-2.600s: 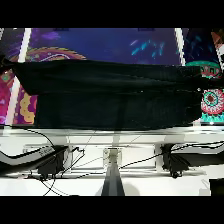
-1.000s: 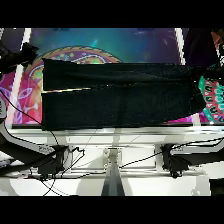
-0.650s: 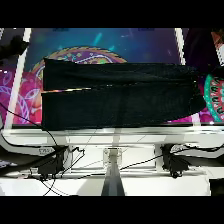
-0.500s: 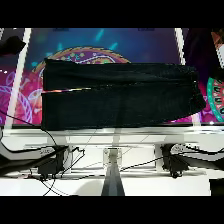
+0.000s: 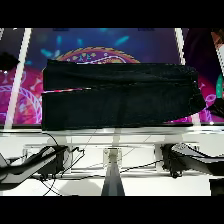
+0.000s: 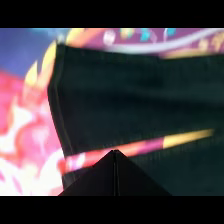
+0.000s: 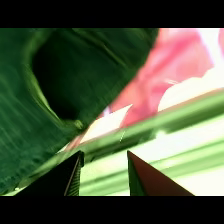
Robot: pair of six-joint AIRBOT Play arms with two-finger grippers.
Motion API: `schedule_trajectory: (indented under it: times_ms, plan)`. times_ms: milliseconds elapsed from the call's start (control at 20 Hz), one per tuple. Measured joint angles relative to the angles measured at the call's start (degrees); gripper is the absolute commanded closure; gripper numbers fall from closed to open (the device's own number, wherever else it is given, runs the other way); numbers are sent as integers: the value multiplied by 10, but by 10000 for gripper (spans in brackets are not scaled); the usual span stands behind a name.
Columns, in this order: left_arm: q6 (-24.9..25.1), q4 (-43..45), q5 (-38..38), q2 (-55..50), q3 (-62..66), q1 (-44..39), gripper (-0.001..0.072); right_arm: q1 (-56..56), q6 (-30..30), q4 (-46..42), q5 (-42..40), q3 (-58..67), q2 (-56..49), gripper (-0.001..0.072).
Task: Fold the clothes and pants, and hang the long-sleeved shirts on hangers.
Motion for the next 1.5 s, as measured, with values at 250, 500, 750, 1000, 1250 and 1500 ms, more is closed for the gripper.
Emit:
schedule_trajectory:
  times_ms: [250, 500, 750, 1000, 1250, 1500]
  plan:
    - [-1, 9, 11, 35, -113, 0, 649, -56, -6, 50, -47, -75, 20, 93]
    - [-60, 12, 37, 43, -160, 0, 121, -69, 8, 140, -137, -130, 11, 94]
    - [-133, 23, 42, 44, -171, 0, 133, -71, 43, 144, -197, -144, -12, 154]
    - [-210, 104, 6, 44, -177, 0, 362, -71, 17, 221, -196, -147, -69, 165]
    - [-269, 240, -43, 44, -180, 13, 317, -71, -39, 286, -220, -148, -99, 552]
    - [-290, 285, -84, 44, -213, 69, 195, -62, -62, 317, -235, -148, -104, 686]
